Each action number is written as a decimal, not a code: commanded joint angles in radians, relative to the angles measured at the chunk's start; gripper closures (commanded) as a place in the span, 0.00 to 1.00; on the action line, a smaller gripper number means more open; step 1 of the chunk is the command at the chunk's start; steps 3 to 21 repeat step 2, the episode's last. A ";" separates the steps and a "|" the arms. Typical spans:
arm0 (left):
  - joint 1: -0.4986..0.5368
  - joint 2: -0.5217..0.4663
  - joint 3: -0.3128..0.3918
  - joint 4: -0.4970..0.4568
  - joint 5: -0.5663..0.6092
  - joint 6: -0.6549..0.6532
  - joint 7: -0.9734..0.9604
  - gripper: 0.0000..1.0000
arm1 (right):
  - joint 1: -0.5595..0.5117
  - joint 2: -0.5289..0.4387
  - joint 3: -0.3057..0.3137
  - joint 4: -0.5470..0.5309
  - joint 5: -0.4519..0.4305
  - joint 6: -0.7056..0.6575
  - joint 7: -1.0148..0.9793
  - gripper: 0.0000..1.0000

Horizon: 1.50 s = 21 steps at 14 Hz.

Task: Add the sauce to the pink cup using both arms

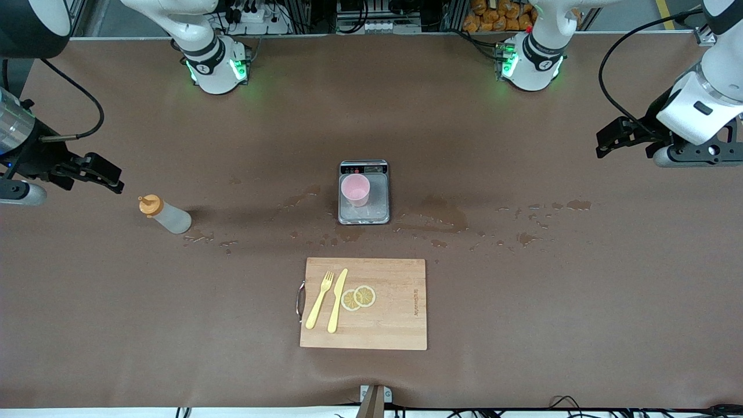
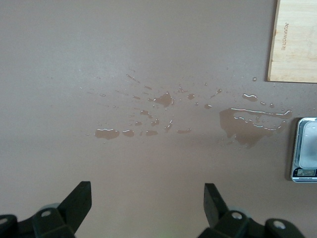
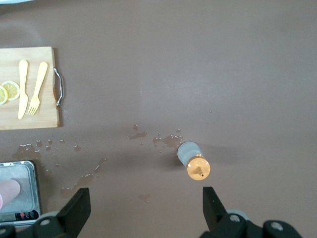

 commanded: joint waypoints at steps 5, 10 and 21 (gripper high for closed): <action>0.007 0.001 -0.006 0.014 -0.009 0.000 -0.001 0.00 | -0.017 0.014 0.010 0.031 -0.004 -0.017 -0.045 0.00; 0.007 0.001 -0.006 0.014 -0.009 0.000 -0.001 0.00 | -0.017 0.014 0.010 0.031 -0.004 -0.017 -0.045 0.00; 0.007 0.001 -0.006 0.014 -0.009 0.000 -0.001 0.00 | -0.017 0.014 0.010 0.031 -0.004 -0.017 -0.045 0.00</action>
